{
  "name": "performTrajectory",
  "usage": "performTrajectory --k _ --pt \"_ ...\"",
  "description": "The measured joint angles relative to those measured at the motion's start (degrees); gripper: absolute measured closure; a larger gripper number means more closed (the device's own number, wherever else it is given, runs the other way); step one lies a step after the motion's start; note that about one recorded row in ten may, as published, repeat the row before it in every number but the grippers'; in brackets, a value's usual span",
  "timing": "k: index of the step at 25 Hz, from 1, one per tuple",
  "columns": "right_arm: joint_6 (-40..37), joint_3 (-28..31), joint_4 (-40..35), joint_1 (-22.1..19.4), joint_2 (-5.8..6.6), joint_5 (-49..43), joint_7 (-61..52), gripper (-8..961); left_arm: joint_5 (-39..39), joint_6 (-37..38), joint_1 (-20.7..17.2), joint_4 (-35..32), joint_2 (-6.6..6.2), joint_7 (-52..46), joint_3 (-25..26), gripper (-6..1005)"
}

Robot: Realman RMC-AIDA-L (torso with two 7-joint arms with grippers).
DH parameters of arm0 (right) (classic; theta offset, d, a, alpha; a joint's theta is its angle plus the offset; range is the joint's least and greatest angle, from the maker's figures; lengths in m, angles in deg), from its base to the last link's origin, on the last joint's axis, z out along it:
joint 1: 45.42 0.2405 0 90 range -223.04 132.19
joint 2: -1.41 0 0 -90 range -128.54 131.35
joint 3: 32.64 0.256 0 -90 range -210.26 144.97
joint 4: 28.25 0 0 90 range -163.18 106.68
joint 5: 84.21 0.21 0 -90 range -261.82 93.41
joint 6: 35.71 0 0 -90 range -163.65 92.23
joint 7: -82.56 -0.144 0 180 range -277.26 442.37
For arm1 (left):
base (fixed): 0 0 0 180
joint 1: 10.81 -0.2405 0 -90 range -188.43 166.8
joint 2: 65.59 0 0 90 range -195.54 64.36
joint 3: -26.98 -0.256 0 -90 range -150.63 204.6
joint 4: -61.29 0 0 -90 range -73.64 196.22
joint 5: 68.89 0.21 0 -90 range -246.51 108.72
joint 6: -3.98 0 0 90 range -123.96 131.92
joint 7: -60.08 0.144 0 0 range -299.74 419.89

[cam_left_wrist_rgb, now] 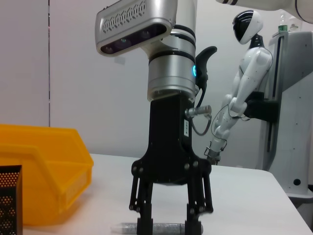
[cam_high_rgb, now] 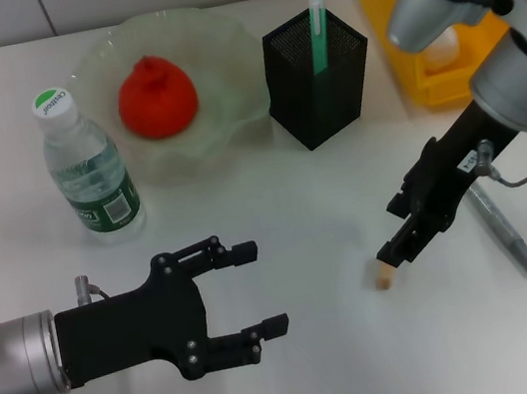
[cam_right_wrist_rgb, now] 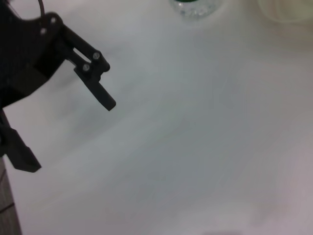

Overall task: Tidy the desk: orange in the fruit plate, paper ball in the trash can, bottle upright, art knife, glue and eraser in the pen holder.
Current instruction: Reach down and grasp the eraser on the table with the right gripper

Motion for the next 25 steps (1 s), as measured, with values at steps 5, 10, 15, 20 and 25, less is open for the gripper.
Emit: performTrajectory --k 5,10,15,20,25 --pt "2.0 -3.3 0.1 -0.1 -0.44 -0.3 0.0 227 -0.2 -0.1 0.1 0.0 0.07 0.0 0.1 201" --pt "3.8 -6.2 0.2 -0.5 -1.33 -1.5 0.0 227 -0.3 -0.3 0.5 0.3 0.08 0.0 0.1 201" --pt "4.7 -7.5 0.2 -0.6 -1.74 -1.5 -0.1 230 -0.5 -0.5 0.7 0.1 0.08 -1.0 0.1 201" --pt "6.7 -10.6 -0.2 -0.9 -1.81 -3.1 -1.4 233 -0.5 -0.7 1.1 0.4 0.07 -1.5 0.1 201" --pt "7.4 -11.6 -0.1 -1.2 -1.80 -3.2 -1.5 235 -0.5 -0.8 1.2 0.5 0.07 -1.5 0.1 201"
